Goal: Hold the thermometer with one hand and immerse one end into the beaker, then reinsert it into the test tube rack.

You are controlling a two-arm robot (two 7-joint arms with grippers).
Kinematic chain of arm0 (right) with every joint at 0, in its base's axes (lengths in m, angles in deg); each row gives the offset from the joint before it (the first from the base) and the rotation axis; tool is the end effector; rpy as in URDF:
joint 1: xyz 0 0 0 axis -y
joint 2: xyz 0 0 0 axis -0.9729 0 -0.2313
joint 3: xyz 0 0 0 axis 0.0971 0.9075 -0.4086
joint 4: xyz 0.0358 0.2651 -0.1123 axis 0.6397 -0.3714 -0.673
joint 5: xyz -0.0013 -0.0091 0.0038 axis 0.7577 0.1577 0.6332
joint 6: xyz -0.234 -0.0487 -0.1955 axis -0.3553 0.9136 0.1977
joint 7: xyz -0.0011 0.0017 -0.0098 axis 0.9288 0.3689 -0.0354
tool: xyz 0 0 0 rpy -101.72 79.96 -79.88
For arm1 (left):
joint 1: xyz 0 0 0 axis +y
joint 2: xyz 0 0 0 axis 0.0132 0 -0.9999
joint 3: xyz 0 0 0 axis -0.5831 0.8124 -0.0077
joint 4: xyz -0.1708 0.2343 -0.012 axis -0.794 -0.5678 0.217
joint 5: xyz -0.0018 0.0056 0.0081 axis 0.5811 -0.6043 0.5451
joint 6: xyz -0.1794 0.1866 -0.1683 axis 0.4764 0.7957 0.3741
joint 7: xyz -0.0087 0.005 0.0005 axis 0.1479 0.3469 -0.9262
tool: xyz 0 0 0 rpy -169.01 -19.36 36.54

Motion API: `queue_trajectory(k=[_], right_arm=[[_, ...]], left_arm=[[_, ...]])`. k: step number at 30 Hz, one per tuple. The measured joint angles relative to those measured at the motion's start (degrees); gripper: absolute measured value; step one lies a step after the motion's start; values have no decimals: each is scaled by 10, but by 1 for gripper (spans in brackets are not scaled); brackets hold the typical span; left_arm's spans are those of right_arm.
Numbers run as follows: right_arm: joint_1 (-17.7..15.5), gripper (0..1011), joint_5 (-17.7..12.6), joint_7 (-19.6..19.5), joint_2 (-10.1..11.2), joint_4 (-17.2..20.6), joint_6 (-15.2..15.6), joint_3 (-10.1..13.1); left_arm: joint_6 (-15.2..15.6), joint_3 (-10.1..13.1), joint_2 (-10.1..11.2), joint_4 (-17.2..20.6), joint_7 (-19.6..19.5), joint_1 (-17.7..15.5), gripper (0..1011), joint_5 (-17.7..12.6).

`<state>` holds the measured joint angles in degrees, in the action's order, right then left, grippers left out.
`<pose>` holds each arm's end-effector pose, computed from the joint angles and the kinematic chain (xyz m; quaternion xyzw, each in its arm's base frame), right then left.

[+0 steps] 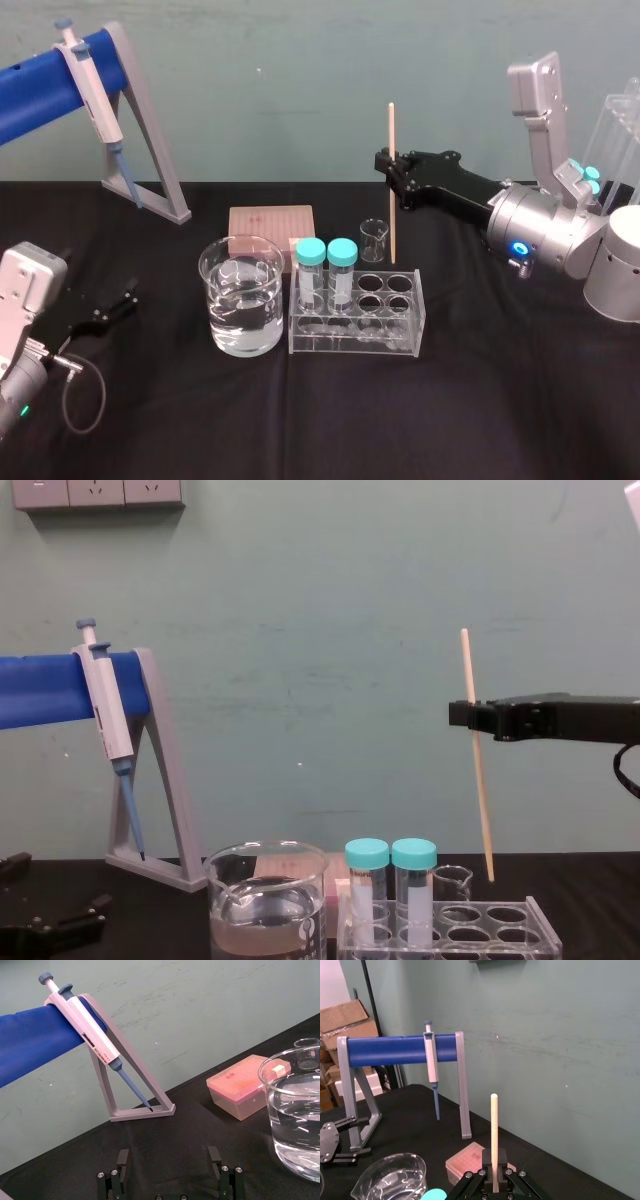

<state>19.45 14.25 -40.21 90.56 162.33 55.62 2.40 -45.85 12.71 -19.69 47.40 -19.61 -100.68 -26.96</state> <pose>0.4583 -0.0423 -0.1871 -0.0241 -0.0096 -0.3951 0.9183 0.3582 0.0828 -0.3023 0.1414 -0.1325 0.5800 0.7912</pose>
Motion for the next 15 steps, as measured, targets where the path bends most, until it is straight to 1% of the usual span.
queue_trajectory(k=[6,15], right_arm=[[-8,54,2,0,3,3,4,3],[-23,54,1,-1,8,19,3,9]], left_arm=[[0,0,0,0,0,0,1004,0],[0,0,0,0,0,0,1004,0]])
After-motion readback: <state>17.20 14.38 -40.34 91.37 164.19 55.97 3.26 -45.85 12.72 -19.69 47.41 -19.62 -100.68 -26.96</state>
